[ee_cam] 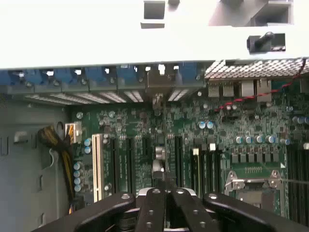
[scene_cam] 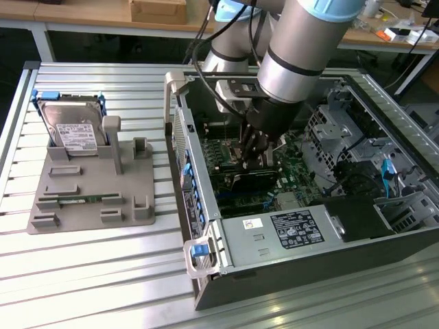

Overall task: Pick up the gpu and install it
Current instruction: 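Press down on the gpu until it lock into place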

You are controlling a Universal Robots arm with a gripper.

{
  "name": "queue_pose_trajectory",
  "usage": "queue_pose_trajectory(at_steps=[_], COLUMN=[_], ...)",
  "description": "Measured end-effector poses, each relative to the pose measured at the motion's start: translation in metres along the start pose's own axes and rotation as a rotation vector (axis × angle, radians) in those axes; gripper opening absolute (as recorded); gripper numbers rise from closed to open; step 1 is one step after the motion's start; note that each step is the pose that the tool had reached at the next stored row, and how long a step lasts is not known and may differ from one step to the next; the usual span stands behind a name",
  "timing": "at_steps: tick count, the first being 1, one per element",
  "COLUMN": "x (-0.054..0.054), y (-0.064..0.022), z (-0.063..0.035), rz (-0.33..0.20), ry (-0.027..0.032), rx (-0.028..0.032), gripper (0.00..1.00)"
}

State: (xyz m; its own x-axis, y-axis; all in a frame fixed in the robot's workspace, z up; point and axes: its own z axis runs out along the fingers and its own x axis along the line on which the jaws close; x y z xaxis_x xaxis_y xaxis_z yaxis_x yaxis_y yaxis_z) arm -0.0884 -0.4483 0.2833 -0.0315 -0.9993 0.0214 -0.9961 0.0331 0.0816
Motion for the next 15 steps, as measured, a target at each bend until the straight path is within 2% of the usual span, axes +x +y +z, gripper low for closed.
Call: queue_pose_trajectory(at_steps=[2,6,10,15], x=[0.0,0.0,0.0,0.0], y=[-0.0041,-0.004,0.0046,0.0078], z=[-0.0003,-0.0003,0.0004,0.0032], rz=[0.0,0.0,0.0,0.0], ry=[-0.0001,-0.0006,-0.0006,-0.0005], rx=[-0.0003,-0.0003,0.0004,0.0004], gripper=[0.11,0.11,0.11,0.11])
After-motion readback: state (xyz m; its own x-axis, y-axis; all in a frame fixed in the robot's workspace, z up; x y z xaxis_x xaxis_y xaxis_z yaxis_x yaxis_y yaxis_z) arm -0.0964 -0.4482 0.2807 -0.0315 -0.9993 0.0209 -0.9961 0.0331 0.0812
